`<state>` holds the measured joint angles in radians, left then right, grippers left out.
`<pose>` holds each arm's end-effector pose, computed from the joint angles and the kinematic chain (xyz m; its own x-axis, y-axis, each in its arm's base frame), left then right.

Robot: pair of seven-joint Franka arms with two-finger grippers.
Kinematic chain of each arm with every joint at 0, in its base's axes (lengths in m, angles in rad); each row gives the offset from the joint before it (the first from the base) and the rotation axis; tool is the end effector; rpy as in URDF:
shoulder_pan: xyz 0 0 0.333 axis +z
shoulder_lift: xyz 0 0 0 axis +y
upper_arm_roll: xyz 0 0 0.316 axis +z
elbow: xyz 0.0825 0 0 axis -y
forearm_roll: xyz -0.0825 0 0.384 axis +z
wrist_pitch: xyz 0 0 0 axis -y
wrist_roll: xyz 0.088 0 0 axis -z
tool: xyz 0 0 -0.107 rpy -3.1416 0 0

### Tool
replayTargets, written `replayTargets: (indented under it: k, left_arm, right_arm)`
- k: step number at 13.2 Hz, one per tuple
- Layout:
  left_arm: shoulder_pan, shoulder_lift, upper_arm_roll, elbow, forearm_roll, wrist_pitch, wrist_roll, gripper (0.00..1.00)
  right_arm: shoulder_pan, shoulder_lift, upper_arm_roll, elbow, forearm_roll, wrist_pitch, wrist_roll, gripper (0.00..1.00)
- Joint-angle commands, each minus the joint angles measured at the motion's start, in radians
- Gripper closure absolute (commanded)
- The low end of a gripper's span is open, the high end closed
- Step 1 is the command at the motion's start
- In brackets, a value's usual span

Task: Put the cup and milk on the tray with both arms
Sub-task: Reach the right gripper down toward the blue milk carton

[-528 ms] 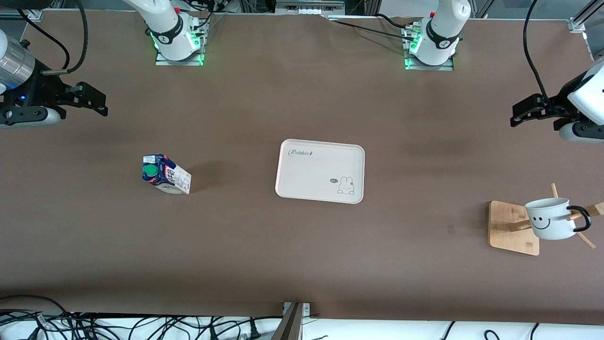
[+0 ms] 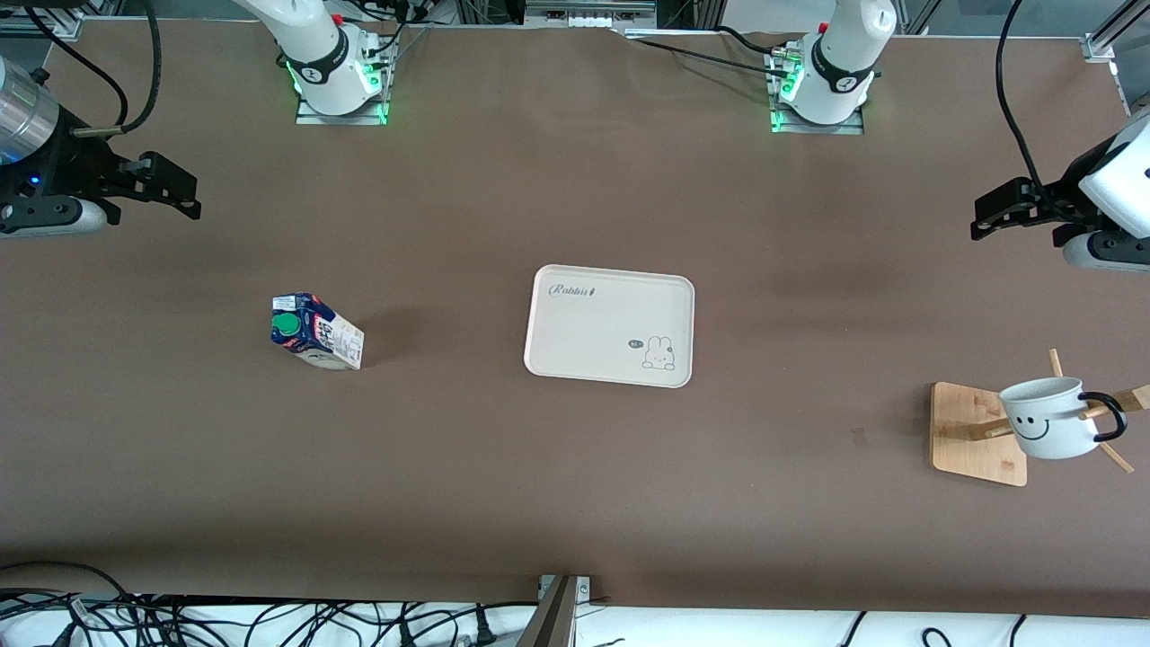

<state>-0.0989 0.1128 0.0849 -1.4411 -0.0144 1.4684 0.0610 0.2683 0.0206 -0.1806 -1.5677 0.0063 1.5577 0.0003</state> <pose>0.5784 -0.0127 0.6128 0.9935 -0.0761 -0.0845 -0.0755 -0.9971 0.0100 0.5567 0.0507 0.6135 0.9957 0.0873 -0.0303 0.0872 -0.9962 -0.0026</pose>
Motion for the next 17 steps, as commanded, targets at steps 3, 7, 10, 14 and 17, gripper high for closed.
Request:
replayTargets:
  k: [3,7,10,14,17]
  left_arm:
    - [0.01,-0.01,0.001,-0.01,-0.007,-0.008,-0.004,0.0]
    - [0.037,0.017,0.001,-0.013,-0.018,0.015,0.006,0.0]
    - [0.056,0.031,0.001,-0.025,-0.047,0.018,0.006,0.0]
    - [0.097,0.025,0.001,-0.065,-0.099,0.087,0.01,0.0]
    - [0.097,-0.059,-0.002,-0.246,-0.098,0.289,0.01,0.0]
  right_arm:
    - [0.011,0.154,0.006,0.025,0.0,0.012,-0.026,0.0]
    - [0.006,0.271,0.004,-0.004,0.047,0.085,-0.037,0.0]
    - [0.003,0.277,0.003,-0.171,0.054,0.302,-0.034,0.0]
    - [0.003,0.286,0.003,-0.244,0.076,0.418,-0.022,0.01]
    - [0.005,0.289,0.003,-0.242,0.08,0.418,-0.022,0.02]
